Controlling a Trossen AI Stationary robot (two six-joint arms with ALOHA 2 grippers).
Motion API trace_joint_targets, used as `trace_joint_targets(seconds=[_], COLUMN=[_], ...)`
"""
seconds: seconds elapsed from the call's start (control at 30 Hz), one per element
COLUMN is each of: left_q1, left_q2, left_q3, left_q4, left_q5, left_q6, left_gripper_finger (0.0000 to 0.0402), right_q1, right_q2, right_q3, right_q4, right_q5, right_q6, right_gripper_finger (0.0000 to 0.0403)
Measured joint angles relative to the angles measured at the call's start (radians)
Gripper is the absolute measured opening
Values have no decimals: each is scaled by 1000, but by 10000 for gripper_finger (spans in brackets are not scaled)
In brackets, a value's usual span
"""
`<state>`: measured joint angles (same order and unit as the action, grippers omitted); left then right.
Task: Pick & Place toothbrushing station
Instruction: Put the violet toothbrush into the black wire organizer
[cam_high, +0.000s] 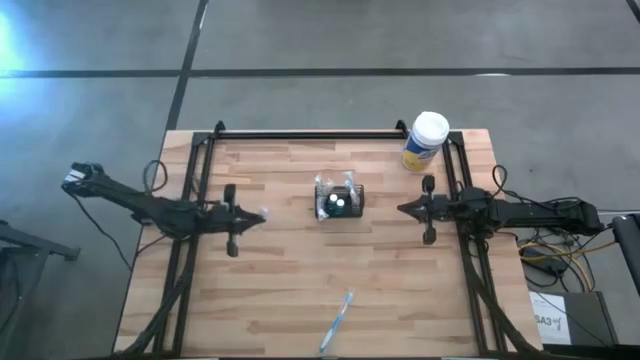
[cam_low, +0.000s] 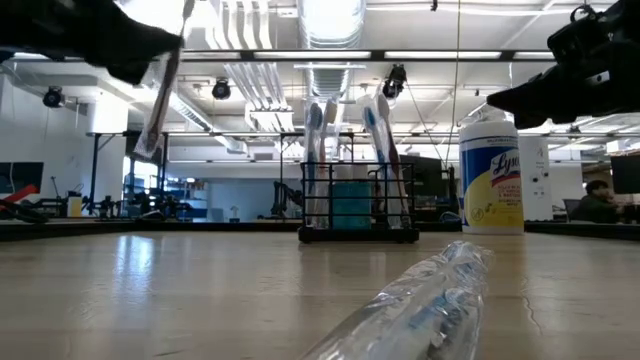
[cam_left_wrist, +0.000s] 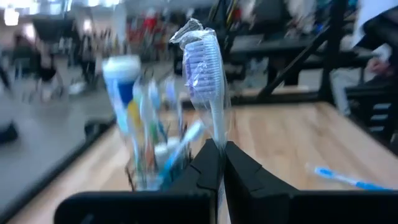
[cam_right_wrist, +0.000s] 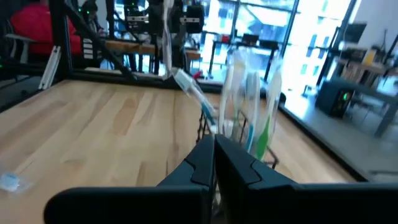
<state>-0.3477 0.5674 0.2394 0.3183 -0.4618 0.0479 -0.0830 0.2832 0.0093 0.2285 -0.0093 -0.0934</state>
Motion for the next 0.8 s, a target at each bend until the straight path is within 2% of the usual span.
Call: trace_joint_targets(seconds=[0.17, 0.47, 0.63, 0.8], left_q1=[0, 0, 0, 0], left_q2=[-118, -245, -314, -365], left_q3=[-42, -145, -226, -230], left_q4=[0, 20, 64, 43], left_q5=[48, 63, 120, 135], left_q6=[105, 131, 118, 128], left_gripper_finger=[6, 6, 6, 6], right_q1=[0, 0, 0, 0], right_q2=[1, 0, 0, -1], right_q3=[0, 0, 0, 0], right_q4=[21, 42, 75, 130], right_q5=[0, -1, -1, -1], right_q6=[-23, -8, -41, -41], right_gripper_finger=[8, 8, 8, 8])
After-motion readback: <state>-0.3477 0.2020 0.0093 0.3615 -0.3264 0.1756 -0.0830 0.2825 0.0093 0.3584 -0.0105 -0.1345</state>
